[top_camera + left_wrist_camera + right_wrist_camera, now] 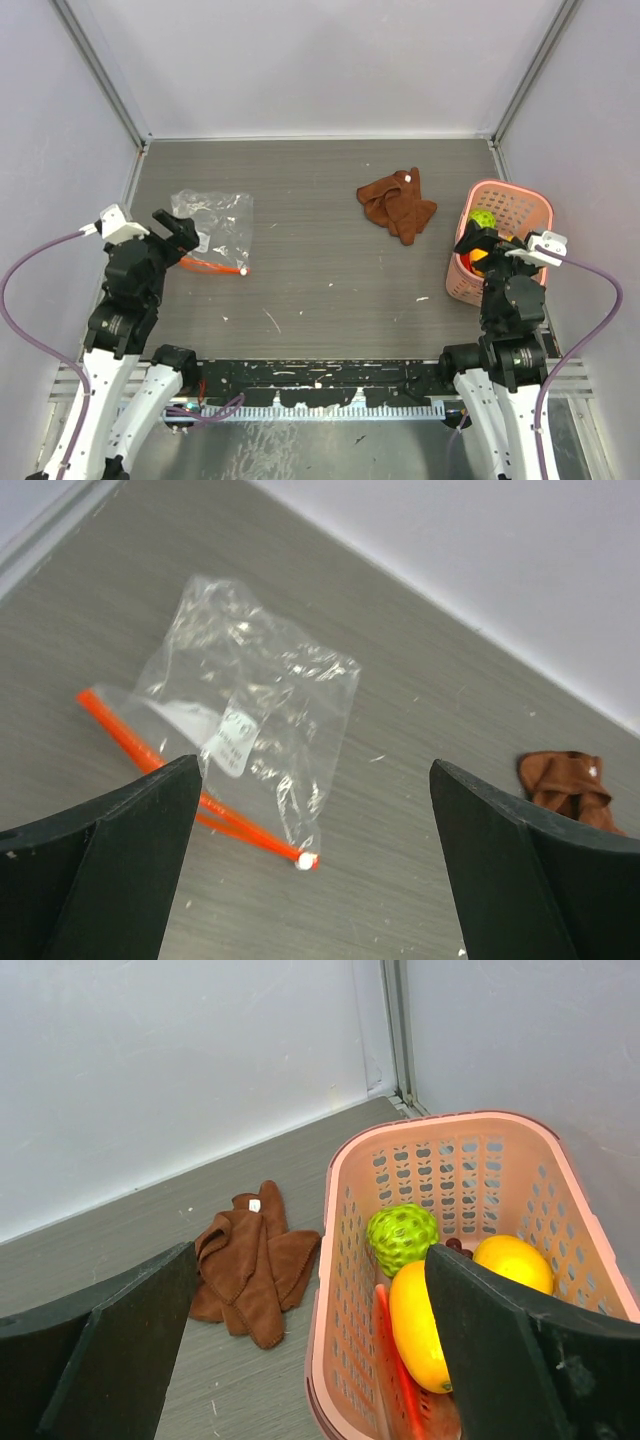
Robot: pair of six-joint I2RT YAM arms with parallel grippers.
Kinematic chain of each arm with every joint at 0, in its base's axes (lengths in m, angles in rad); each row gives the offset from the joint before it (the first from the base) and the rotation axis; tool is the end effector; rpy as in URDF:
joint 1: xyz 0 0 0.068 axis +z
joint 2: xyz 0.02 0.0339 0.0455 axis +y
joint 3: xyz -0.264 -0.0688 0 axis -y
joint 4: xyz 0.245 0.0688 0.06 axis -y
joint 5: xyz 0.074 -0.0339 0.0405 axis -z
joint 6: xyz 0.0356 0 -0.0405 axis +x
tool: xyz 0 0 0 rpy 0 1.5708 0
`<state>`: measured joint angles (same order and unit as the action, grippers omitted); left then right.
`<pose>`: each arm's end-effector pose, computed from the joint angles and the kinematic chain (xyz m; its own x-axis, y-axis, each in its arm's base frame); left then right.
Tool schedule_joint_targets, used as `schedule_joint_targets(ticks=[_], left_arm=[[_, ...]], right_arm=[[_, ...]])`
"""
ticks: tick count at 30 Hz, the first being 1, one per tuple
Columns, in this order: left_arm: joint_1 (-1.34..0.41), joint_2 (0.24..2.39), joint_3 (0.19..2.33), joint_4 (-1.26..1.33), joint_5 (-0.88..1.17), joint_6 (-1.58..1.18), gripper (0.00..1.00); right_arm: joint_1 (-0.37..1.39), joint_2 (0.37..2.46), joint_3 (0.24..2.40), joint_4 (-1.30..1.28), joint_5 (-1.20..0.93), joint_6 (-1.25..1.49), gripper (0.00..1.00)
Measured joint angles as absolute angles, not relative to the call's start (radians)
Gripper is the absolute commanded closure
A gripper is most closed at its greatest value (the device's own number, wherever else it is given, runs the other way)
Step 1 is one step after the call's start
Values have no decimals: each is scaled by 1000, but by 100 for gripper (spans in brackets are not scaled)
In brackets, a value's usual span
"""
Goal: Place the food in the zip-top bag and seal the zipper
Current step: Pick up the zipper food storage bag from the bin.
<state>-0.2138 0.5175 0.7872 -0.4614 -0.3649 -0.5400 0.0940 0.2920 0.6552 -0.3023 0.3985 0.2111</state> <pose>0.1161 -0.0122 0.3468 -0.0856 -0.4729 -0.8770 -0.2194 0.8675 -0.4464 0.0824 -0.0061 0.3391 0.1219 0.2055 -0.9710 0.2798 0.9316 0.2322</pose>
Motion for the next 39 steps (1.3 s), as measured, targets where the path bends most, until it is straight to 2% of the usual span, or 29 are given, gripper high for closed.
schedule_joint_targets(ticks=[5,12,16,27,39], left_arm=[[-214,598,790,-551,-407,-649,2],[-212,695,737,-546,-392,-805,2],[-203,746,662,-489,-362,-900,0],[-192,847,504,-326,-364,-1072,3],[-162,991,393,-37,-365,-1164,10]], right_arm=[[94,283,638,-301,393,210,0],[94,283,624,-302,360,210,0],[94,273,622,-301,353,210,0],[96,253,620,-300,345,206,0],[102,240,612,-300,341,190,0]])
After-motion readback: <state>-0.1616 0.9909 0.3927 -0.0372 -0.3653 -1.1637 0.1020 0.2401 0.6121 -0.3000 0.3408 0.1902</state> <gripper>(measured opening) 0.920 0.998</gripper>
